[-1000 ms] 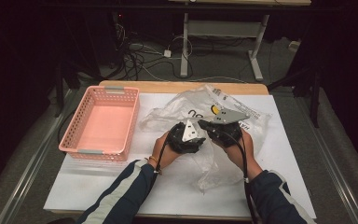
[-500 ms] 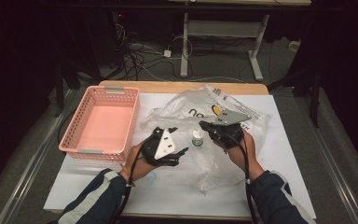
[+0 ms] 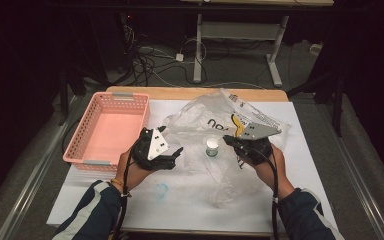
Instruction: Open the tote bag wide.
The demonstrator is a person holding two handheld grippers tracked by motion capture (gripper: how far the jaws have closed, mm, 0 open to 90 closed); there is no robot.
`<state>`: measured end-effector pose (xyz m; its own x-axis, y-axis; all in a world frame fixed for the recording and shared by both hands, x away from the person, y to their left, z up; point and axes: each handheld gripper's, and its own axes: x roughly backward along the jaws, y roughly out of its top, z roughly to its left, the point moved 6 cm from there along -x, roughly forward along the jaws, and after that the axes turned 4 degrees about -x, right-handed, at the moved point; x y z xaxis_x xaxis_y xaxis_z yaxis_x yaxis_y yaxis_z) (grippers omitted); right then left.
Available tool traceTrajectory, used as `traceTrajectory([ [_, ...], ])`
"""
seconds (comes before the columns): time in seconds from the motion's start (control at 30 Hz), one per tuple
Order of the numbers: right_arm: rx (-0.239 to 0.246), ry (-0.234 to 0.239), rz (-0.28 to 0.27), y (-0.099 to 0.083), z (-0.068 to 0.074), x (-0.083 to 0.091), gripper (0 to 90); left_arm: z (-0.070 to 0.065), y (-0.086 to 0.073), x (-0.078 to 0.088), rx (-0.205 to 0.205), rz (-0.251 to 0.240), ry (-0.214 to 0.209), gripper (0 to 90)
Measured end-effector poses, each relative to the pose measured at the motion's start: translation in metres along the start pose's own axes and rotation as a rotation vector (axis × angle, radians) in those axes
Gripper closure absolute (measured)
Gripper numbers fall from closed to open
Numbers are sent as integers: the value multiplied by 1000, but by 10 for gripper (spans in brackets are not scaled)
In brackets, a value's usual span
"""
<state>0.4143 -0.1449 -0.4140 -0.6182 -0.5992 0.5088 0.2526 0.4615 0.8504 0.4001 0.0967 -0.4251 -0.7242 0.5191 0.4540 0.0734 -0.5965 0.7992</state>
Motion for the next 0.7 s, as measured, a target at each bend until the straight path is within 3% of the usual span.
traceTrajectory([
  [0.13, 18, 23, 19, -5, 7, 0, 900, 7, 3, -1, 3, -13, -8, 180],
  [0.27, 17, 29, 22, -6, 8, 1, 900, 12, 0, -19, 36, 73, -15, 179],
  [0.37, 14, 15, 9, -6, 4, 9, 900, 12, -1, -27, 86, 97, -32, 180],
  [0.47, -6, -3, -8, -9, -5, 17, 900, 8, -1, -32, 62, 122, -21, 186],
  [0.53, -21, -16, -11, -11, -12, 21, 900, 8, 0, -36, 77, 120, -28, 187],
  [0.63, -33, -36, -17, -13, -19, 23, 900, 8, -1, -47, 137, 116, -39, 188],
  [0.7, -39, -51, -17, -14, -23, 24, 900, 6, -1, -57, 134, 132, -36, 206],
])
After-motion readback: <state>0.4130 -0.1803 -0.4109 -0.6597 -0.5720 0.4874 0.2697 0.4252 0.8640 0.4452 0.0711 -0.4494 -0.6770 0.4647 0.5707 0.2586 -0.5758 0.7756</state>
